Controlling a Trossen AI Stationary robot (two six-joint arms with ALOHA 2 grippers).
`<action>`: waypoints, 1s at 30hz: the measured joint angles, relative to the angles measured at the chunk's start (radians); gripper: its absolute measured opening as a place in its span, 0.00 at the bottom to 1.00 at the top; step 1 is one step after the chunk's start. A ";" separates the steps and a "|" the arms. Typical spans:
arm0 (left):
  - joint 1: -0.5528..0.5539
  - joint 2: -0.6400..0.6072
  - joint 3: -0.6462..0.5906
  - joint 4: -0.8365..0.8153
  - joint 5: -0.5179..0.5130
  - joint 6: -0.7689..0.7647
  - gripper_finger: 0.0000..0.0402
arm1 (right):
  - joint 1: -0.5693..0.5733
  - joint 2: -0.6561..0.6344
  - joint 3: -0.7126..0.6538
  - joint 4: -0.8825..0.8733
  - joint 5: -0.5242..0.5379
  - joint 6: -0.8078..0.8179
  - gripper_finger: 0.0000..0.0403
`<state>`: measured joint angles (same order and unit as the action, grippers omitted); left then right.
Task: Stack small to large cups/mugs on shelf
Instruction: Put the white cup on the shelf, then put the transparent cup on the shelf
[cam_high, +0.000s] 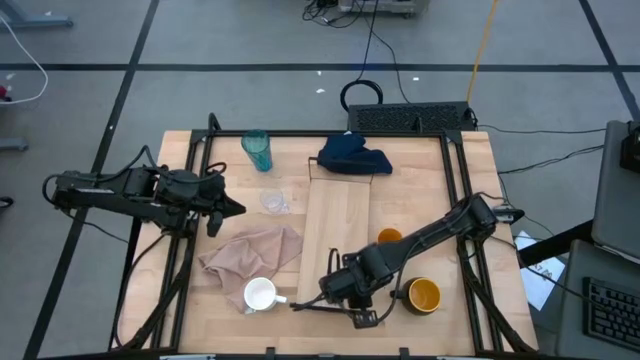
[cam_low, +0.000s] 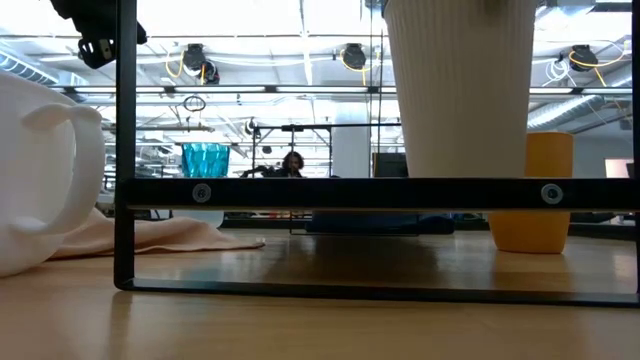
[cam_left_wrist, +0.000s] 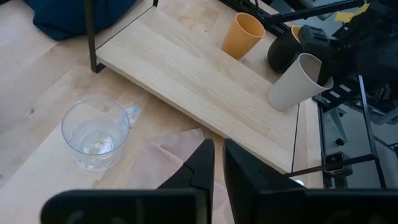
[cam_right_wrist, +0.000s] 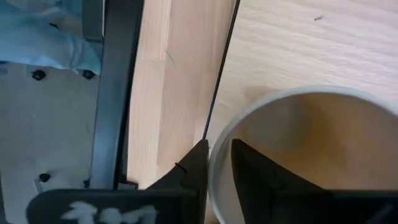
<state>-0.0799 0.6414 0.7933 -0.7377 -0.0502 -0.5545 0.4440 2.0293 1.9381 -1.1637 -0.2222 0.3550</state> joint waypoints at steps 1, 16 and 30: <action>0.000 0.000 0.000 0.000 0.000 0.000 0.08 | -0.004 -0.005 0.000 0.000 0.000 0.000 0.15; 0.000 0.000 0.000 0.000 0.000 0.004 0.08 | -0.025 -0.029 0.001 0.009 -0.061 0.001 0.15; 0.000 0.000 0.000 0.000 0.000 0.010 0.08 | -0.040 -0.076 0.002 0.018 -0.064 0.017 0.15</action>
<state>-0.0801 0.6413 0.7933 -0.7377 -0.0502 -0.5442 0.4045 1.9538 1.9400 -1.1461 -0.2866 0.3720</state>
